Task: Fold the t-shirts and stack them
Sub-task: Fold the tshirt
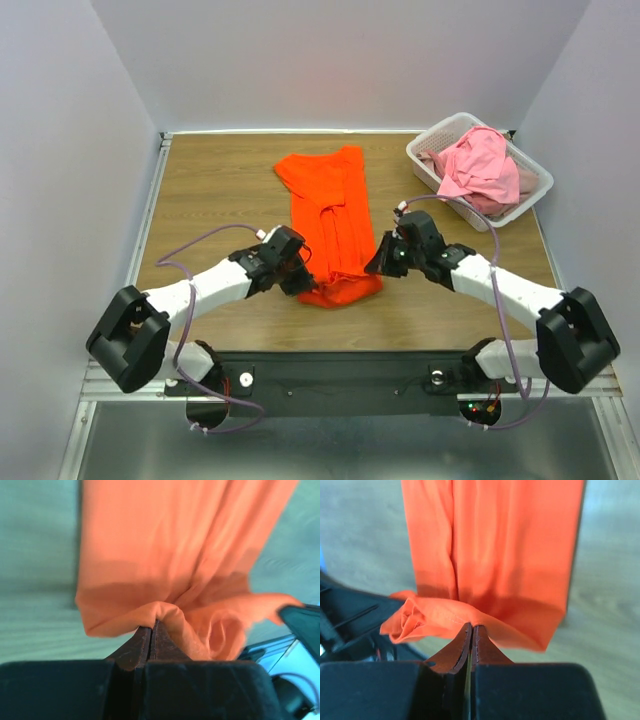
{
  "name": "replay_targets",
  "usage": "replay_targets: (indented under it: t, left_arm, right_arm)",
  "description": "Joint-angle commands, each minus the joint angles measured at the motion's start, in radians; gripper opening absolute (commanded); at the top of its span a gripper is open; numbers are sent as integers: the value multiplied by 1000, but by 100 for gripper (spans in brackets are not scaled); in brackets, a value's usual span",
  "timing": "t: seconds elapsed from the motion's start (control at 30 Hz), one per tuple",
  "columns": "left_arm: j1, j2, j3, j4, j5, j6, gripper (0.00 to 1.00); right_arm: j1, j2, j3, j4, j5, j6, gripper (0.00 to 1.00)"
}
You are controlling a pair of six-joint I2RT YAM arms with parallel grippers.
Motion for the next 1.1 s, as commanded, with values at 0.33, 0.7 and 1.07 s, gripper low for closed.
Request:
replay_targets:
  t: [0.33, 0.7, 1.07]
  left_arm:
    - [215, 216, 324, -15, -37, 235, 0]
    - [281, 380, 516, -61, -107, 278, 0]
    - [322, 465, 579, -36, -106, 320, 0]
  right_arm:
    - [-7, 256, 370, 72, 316, -74, 0]
    - [-36, 434, 542, 72, 426, -127, 0]
    - [-114, 585, 631, 72, 360, -123, 0]
